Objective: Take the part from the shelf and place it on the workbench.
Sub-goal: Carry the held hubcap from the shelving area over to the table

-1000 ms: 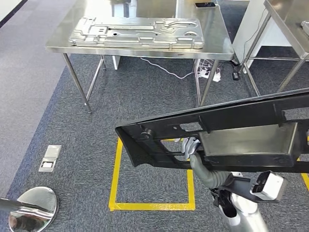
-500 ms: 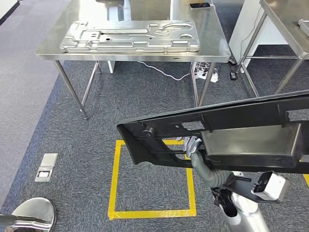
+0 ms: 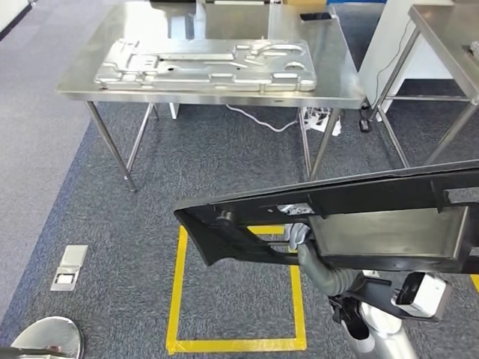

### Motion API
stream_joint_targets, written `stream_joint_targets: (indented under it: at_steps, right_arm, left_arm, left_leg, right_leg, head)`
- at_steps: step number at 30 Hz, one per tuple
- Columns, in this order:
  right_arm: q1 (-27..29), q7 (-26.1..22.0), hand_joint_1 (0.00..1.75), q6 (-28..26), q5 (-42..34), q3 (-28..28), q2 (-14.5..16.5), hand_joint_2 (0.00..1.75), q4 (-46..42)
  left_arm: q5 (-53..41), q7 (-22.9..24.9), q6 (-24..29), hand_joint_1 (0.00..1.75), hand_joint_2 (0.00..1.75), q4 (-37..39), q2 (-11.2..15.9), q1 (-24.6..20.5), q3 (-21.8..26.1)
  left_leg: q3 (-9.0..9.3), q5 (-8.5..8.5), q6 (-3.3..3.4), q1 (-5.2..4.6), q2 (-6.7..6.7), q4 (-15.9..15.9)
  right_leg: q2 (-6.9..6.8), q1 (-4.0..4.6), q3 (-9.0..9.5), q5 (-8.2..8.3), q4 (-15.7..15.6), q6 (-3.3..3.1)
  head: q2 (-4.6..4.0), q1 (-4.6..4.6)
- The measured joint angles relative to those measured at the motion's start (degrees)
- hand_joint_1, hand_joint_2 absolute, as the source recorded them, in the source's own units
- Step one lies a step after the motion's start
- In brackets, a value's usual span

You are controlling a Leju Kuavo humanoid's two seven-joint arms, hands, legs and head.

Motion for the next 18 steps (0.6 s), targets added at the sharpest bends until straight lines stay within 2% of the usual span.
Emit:
stream_joint_targets:
  at_steps: [3, 5, 7, 8, 9, 10, 11, 13, 14, 16, 18]
  right_arm:
    - [0.14, -0.24, 1.75, 0.0, -0.03, -0.07, -0.02, 1.75, -0.15]
    - [0.1, -0.31, 1.75, 0.0, -0.06, -0.11, -0.01, 1.75, -0.34]
    - [0.14, -0.33, 1.75, 0.02, -0.1, -0.12, 0.0, 1.75, -0.47]
    - [0.19, -0.33, 1.75, 0.03, -0.11, -0.12, 0.0, 1.75, -0.49]
    - [0.24, -0.33, 1.75, 0.05, -0.11, -0.12, 0.0, 1.75, -0.49]
    - [0.27, -0.33, 1.75, 0.05, -0.11, -0.12, 0.0, 1.75, -0.49]
    - [0.27, -0.33, 1.75, 0.06, -0.12, -0.12, 0.0, 1.75, -0.49]
    - [0.26, -0.36, 1.75, 0.07, -0.13, -0.12, 0.0, 1.75, -0.49]
    - [0.29, -0.36, 1.75, 0.07, -0.13, -0.12, 0.01, 1.75, -0.48]
    - [0.36, -0.36, 1.75, 0.07, -0.12, -0.11, 0.05, 1.75, -0.47]
    - [0.4, -0.36, 1.75, 0.06, -0.13, -0.11, 0.08, 1.75, -0.68]
  left_arm:
    - [0.0, -0.02, 0.02, 0.0, 1.75, 0.0, 0.0, -0.21, -0.02]
    - [-0.01, -0.04, 0.04, 0.0, 1.75, 0.0, 0.0, -0.33, -0.03]
    - [-0.01, -0.05, 0.07, 0.0, 1.75, 0.0, 0.0, -0.28, -0.04]
    - [-0.01, -0.04, 0.08, 0.0, 1.75, 0.0, 0.0, -0.19, -0.04]
    - [-0.01, -0.03, 0.1, 0.0, 1.75, 0.0, 0.0, -0.08, -0.04]
    - [0.0, -0.02, 0.12, 0.0, 1.75, 0.0, 0.0, 0.0, -0.04]
    - [0.0, -0.01, 0.13, 0.0, 1.75, 0.0, 0.01, 0.05, -0.04]
    - [-0.01, -0.02, 0.14, 0.0, 1.75, 0.01, 0.18, 0.1, -0.05]
    - [-0.01, -0.01, 0.14, 0.0, 1.75, 0.01, 0.28, 0.12, -0.05]
    - [-0.01, -0.01, 0.14, 0.0, 1.75, 0.02, 0.48, 0.13, -0.05]
    - [0.0, -0.03, 0.15, 0.0, 1.75, 0.02, 0.51, 0.0, -0.05]
  left_leg:
    - [0.21, -0.53, -0.66, -0.08, 0.21, -0.12]
    - [-1.27, -2.11, -1.15, -0.05, 0.22, 3.2]
    - [-5.74, -4.54, -1.4, 0.0, 0.2, 10.74]
    - [-8.12, -5.13, -1.43, 0.0, 0.2, 14.11]
    - [-9.88, -4.66, -1.38, -0.03, 0.19, 15.94]
    - [-10.56, -2.89, -1.19, -0.11, 0.18, 15.5]
    - [-10.31, -0.17, -0.85, -0.26, 0.15, 13.05]
    - [-8.72, 4.75, 0.43, -0.84, -0.12, 7.08]
    - [-8.13, 5.97, 1.04, -1.19, -0.25, 5.14]
    - [-7.82, 6.2, 1.83, -1.69, -0.36, 4.0]
    - [-6.64, 5.58, 2.16, -1.54, -0.3, 1.88]
  right_leg:
    - [0.33, -0.13, 0.65, -1.08, -1.01, -1.0]
    - [0.25, -0.44, 1.42, -1.56, -1.29, -1.63]
    - [0.17, -0.4, 2.13, -2.21, -1.34, -2.07]
    - [0.22, -0.34, 2.5, -2.54, -1.34, -2.18]
    - [0.31, -0.25, 2.98, -2.9, -1.34, -2.25]
    - [0.44, -0.15, 3.57, -3.3, -1.34, -2.3]
    - [0.57, -0.03, 4.29, -3.75, -1.36, -2.3]
    - [0.71, 0.12, 5.56, -4.67, -1.5, -2.16]
    - [0.79, 0.04, 5.88, -4.95, -1.63, -1.96]
    - [0.89, -0.18, 6.0, -5.13, -2.09, -1.42]
    - [0.8, -0.17, 6.39, -5.29, -2.72, -0.86]
  head:
    - [0.0, -0.02]
    - [0.0, -0.03]
    - [0.0, -0.03]
    - [0.0, -0.03]
    - [0.0, -0.02]
    - [0.0, -0.02]
    - [0.0, -0.02]
    - [0.0, 0.01]
    - [0.0, 0.0]
    - [0.0, -0.04]
    - [0.0, -0.08]
